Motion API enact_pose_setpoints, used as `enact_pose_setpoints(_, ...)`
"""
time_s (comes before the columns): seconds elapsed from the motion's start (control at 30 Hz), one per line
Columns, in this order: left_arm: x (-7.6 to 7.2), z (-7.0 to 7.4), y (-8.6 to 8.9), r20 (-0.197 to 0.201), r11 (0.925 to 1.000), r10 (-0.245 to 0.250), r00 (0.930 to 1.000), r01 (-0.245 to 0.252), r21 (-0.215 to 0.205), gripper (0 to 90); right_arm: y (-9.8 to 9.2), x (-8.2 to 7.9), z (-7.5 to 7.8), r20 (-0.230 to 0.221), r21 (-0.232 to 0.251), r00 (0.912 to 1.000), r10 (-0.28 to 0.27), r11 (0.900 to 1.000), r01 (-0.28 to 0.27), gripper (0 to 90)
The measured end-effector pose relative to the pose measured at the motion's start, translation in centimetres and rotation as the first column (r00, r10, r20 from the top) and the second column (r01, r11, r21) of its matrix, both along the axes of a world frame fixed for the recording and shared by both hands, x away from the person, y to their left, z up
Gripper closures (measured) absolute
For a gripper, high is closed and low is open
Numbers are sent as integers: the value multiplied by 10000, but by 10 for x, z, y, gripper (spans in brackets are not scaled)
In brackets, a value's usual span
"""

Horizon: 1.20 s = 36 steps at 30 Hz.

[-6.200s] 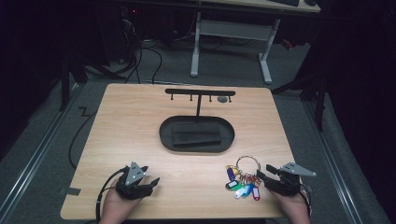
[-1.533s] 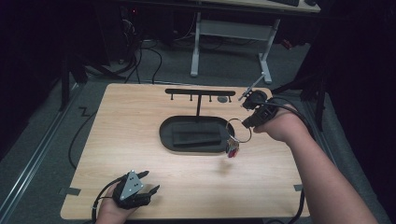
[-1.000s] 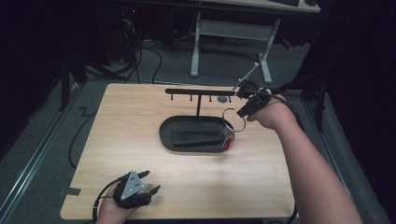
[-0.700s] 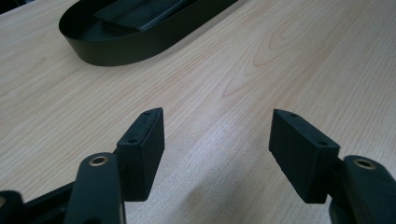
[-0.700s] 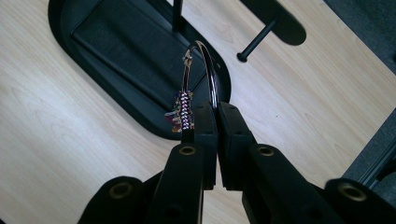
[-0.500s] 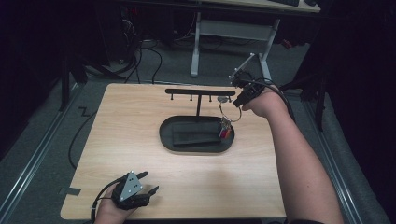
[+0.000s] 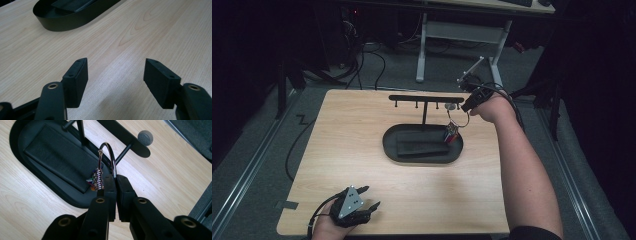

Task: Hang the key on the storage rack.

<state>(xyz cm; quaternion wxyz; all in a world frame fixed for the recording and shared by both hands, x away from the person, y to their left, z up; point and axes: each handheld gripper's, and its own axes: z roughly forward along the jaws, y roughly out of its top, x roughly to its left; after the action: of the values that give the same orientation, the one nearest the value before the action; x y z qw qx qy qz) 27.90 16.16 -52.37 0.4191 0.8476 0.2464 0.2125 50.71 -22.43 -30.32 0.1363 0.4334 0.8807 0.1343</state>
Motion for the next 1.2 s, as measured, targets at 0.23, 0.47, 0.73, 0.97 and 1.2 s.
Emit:
enact_pose_setpoints(0.23, 0, -1, -1, -50, 9999, -70, 10000, 70, 93, 367, -3, 4, -7, -80, -18, 9999, -63, 10000, 63, 877)
enact_pose_setpoints(0.47, 1, -2, -2, -110, 9998, -171, 9998, 172, 132, 367, -8, 12, -12, -134, 63, 9998, -139, 9999, 140, 876)
enact_pose_setpoints(0.73, 2, -2, -4, -90, 9995, -218, 9997, 220, 205, 367, -4, 16, -15, 32, -103, 9997, -260, 9996, 260, 852)
enact_pose_setpoints(0.97, 2, -2, -5, -88, 9993, -273, 9996, 275, 270, 365, -3, 12, -12, 225, -122, 9991, -358, 9993, 361, 758)
enact_pose_setpoints(1.2, 2, -3, -7, -111, 9987, -309, 9995, 313, 391, 365, -1, -1, -10, 581, -211, 9983, -74, 9997, 87, 560)
